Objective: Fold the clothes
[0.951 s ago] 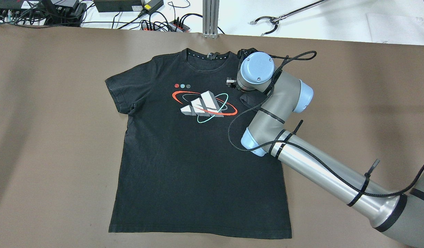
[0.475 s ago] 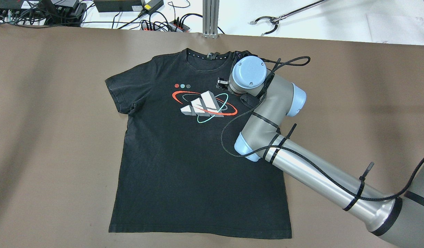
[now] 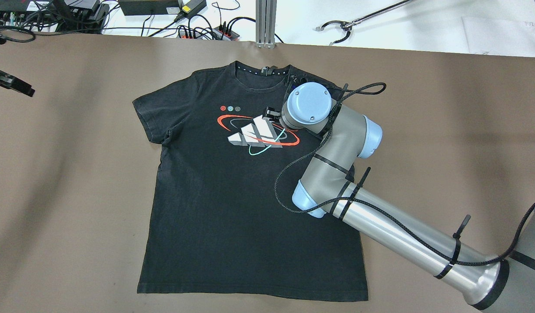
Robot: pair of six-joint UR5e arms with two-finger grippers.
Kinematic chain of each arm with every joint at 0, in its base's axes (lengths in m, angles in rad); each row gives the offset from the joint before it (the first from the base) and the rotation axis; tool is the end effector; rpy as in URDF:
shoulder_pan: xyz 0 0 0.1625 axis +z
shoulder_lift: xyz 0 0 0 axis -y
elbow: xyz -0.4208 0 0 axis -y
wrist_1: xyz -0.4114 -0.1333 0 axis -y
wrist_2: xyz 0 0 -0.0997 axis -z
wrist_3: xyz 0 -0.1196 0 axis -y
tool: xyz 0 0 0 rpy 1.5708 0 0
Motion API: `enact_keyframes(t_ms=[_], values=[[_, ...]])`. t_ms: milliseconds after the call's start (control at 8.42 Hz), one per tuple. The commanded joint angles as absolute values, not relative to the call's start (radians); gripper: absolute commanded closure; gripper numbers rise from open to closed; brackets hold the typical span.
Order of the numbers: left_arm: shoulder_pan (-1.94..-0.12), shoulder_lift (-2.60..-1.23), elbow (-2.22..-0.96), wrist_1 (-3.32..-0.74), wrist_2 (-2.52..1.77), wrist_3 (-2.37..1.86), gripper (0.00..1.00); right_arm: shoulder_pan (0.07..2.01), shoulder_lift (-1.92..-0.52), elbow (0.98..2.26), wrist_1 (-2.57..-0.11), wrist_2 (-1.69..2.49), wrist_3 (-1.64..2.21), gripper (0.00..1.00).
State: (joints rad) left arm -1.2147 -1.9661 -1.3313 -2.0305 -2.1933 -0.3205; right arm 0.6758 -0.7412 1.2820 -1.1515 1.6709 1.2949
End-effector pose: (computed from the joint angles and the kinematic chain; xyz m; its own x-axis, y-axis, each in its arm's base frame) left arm 0.1865 -0.6838 0.5088 0.7010 0.3272 -0.6337 -0.0672 0.9149 0.3980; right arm -0.5621 -0.6062 0.2214 0.5826 0.1197 0.8039 -0.4155 0.8939 0.1680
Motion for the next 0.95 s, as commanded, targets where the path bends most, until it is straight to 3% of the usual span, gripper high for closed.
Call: enact_keyframes(t_ms=[0, 357, 832], values=[[-1.120, -2.139, -1.156, -2.055, -2.198, -0.331, 0.28, 0.657, -0.761, 1.318, -1.166, 1.672, 1.298, 0.06], [-1.065, -2.265, -0.991, -2.141, -2.198, -0.399, 0.47, 0.653, -0.761, 1.318, -1.167, 1.672, 1.298, 0.06], [-1.057, -2.292, -0.907, -2.192, -2.198, -0.400, 0.52, 0.652, -0.775, 1.316, -1.164, 1.671, 1.296, 0.06]])
